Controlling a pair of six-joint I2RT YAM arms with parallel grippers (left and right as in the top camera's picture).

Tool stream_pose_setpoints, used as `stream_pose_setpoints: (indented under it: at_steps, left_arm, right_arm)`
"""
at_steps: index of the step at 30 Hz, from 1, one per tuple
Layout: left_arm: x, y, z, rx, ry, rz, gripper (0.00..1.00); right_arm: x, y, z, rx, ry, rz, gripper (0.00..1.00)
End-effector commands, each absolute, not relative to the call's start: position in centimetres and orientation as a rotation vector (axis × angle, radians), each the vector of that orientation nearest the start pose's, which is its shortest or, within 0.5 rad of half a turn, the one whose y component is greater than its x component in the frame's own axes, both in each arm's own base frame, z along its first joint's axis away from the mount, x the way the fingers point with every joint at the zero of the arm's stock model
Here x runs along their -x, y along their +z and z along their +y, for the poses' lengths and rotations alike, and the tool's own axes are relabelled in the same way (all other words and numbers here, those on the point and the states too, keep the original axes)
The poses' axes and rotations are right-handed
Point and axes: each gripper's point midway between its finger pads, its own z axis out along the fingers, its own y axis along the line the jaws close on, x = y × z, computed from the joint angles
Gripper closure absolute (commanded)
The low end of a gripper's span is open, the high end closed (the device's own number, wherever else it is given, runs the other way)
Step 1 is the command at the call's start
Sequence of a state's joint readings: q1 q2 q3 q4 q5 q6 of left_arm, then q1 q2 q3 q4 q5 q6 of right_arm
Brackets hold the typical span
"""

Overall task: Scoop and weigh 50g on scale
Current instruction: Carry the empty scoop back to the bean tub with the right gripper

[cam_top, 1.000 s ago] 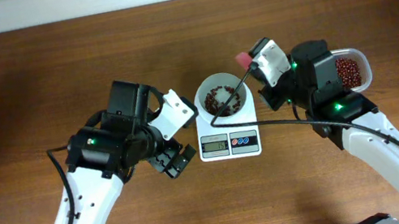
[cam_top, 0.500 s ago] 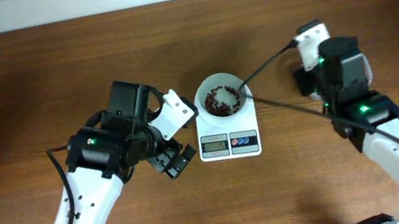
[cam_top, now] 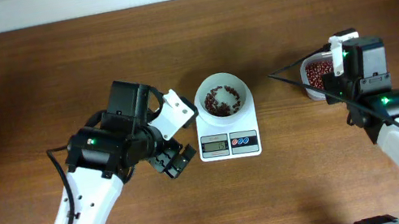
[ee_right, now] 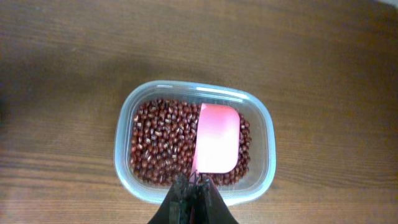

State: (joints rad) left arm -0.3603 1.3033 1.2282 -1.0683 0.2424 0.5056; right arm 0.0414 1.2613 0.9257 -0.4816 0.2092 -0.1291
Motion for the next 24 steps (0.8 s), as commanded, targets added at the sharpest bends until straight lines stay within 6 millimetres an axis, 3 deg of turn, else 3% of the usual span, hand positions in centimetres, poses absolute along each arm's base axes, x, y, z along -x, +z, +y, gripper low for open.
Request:
stream_pose_setpoints:
  at_steps: [1, 4, 7, 10, 14, 18, 24]
  left_arm:
    - [-26.5, 19.1, -14.2, -1.201, -0.271, 2.396, 0.01]
    - [-26.5, 19.1, -14.2, -1.201, -0.272, 2.396, 0.01]
    - [-26.5, 19.1, -14.2, -1.201, -0.272, 2.396, 0.01]
    - [-26.5, 19.1, -14.2, -1.201, -0.272, 2.396, 0.01]
    - [-26.5, 19.1, -14.2, -1.201, -0.272, 2.396, 0.01]
    - [-26.5, 19.1, -14.2, -1.201, -0.272, 2.396, 0.01]
    - [-26.5, 19.1, -14.2, -1.201, -0.272, 2.396, 0.01]
  right_arm:
    - [-36.3, 20.8, -2.5, 0.041, -0.288, 2.341, 0.96]
    - [-36.1, 22.8, -3.5, 0.014, -0.304, 2.378, 0.96]
    - [-35.7, 22.2, -5.3, -0.031, -0.332, 2.482, 0.96]
    - [-36.5, 20.3, -5.5, -0.023, -0.338, 2.549, 0.96]
    - [-37.3, 15.2, -5.6, -0.002, -0.343, 2.694, 0.96]
    - [-38.4, 11.6, -5.9, 0.006, -0.372, 2.767, 0.96]
    - [-38.4, 10.9, -6.9, -0.005, -0.455, 2.78, 0.96]
